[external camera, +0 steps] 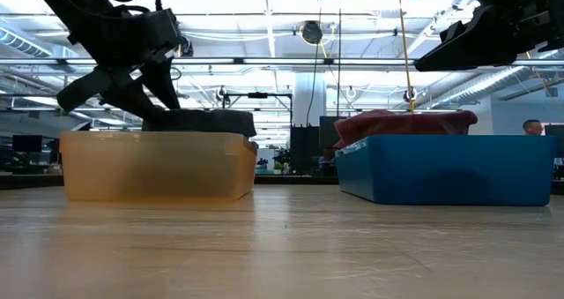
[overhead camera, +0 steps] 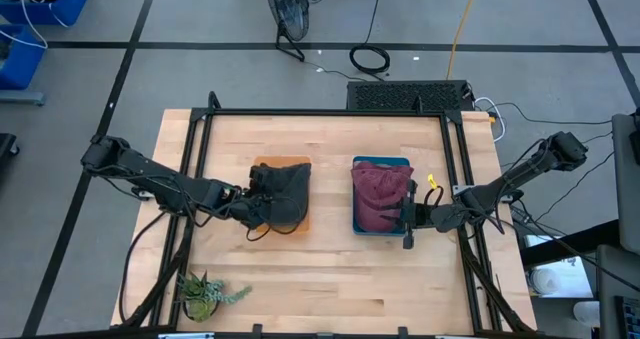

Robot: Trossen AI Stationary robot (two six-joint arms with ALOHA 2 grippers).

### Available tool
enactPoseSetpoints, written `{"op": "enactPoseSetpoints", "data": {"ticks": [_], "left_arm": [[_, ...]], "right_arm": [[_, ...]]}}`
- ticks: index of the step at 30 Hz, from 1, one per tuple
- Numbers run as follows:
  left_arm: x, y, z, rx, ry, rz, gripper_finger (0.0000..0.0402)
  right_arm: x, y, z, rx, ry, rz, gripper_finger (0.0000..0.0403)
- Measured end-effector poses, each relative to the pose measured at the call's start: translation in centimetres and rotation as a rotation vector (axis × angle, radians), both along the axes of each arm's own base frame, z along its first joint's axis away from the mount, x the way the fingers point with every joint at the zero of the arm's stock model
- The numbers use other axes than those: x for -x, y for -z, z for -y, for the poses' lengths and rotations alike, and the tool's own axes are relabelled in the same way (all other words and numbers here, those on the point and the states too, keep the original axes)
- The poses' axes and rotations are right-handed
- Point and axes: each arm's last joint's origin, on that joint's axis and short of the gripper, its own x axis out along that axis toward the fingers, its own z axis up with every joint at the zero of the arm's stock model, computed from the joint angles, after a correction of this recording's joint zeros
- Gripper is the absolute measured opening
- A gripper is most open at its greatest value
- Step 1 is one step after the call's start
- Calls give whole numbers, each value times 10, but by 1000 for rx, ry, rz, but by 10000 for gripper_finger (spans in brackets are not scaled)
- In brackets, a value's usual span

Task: Pick & Place hat
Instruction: Put the black cap into the orange bin

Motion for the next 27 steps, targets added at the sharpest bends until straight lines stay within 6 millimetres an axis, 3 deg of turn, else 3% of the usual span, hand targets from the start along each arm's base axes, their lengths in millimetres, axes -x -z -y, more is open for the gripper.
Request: {"op": "enactPoseSetpoints", "data": {"ticks": [7, 15, 19, 24, 27], "left_arm": [[-2, -5, 9, 9, 29, 41, 246], [-3, -27, 20, 62, 10, 104, 255], [8, -25, 17, 78, -59, 42, 235], [26, -19, 9, 14, -177, -84, 200], [29, -16, 5, -19, -230, -75, 175]], "right_arm": [[-5, -8, 0, -43, 11, 87, 75], [-32, -17, 10, -67, -21, 272, 74], [-60, -19, 19, -78, -48, 277, 74], [-113, -31, 27, -14, -98, 264, 74], [-144, -33, 38, 2, -96, 257, 74]]}}
